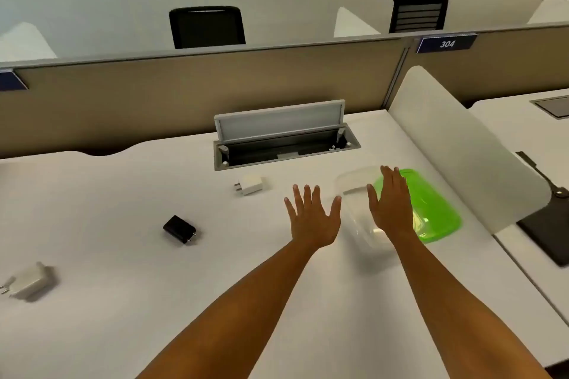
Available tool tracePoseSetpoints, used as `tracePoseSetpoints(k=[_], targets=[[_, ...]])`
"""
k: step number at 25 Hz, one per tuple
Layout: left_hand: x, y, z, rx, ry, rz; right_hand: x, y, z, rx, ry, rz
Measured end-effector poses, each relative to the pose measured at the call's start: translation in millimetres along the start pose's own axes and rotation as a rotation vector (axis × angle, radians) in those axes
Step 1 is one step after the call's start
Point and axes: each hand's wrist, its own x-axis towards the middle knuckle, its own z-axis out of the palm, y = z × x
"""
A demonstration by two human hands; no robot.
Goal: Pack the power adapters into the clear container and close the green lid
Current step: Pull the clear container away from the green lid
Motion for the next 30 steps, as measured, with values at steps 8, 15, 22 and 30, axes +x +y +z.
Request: tracePoseSetpoints(k=[8, 15, 22, 30], targets=[[-9, 45, 13, -0.533, -0.476, -0.214, -4, 15, -5, -0.107, -0.080, 0.287], [-16, 38, -2, -0.789, -0.478, -0.277, -6, 4, -7, 0.013, -0.026, 0.335], [-42, -1, -28, -0.992, -0.379, -0.384, -36, -36, -4, 0.343, 0.030, 0.369], [-103, -113, -58, -1.130, -0.159, -0.418, -98, -109, 20, 0.650, -0.038, 0.279]])
